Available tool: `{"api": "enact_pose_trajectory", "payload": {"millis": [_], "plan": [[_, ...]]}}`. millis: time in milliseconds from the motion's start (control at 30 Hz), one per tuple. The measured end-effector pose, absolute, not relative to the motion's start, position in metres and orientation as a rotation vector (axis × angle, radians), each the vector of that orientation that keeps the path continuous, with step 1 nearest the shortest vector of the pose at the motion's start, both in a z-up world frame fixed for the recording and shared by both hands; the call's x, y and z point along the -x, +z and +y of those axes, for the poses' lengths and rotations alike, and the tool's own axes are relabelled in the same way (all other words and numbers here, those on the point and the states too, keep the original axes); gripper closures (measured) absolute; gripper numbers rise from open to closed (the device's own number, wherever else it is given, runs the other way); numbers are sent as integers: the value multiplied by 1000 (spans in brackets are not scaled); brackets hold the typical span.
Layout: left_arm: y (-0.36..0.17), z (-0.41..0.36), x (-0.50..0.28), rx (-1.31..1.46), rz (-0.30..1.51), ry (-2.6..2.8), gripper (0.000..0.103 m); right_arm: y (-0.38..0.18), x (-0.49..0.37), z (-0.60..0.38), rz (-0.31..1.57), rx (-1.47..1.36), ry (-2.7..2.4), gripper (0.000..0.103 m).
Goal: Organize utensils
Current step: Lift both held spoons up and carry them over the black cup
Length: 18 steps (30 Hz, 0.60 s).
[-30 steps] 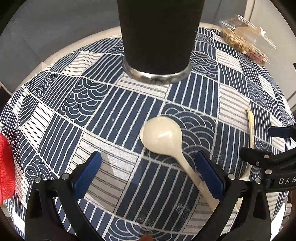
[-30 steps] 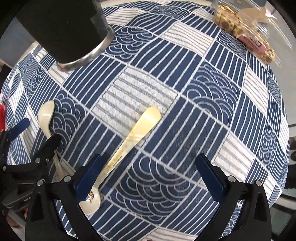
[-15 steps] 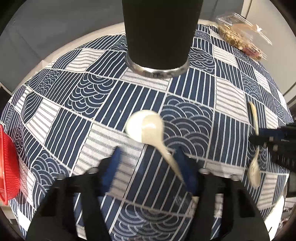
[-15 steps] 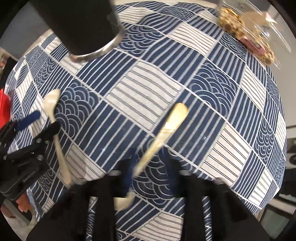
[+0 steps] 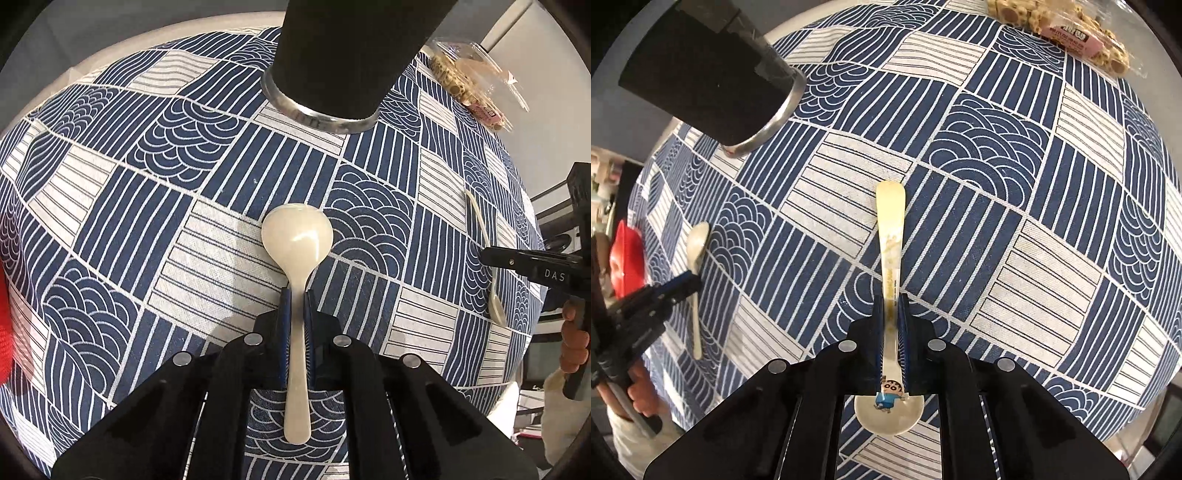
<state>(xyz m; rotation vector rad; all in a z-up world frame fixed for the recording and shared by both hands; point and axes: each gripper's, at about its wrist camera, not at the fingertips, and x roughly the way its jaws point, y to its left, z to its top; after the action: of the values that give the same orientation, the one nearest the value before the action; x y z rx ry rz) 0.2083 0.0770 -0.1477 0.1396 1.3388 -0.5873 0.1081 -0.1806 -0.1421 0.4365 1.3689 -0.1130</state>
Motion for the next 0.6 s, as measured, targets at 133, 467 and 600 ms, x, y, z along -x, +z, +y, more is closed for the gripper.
{"api": "enact_pose_trajectory", "payload": {"millis": [133, 467, 600], "plan": [[-148, 82, -210, -109, 1353, -595, 95, -133, -109, -183, 1332, -424, -81, 96], [-148, 78, -202, -144, 1333, -595, 95, -118, -129, -178, 1263, -420, -83, 96], [-148, 82, -200, -117, 1341, -574, 95, -118, -138, -189, 1236, -447, -74, 96]]}}
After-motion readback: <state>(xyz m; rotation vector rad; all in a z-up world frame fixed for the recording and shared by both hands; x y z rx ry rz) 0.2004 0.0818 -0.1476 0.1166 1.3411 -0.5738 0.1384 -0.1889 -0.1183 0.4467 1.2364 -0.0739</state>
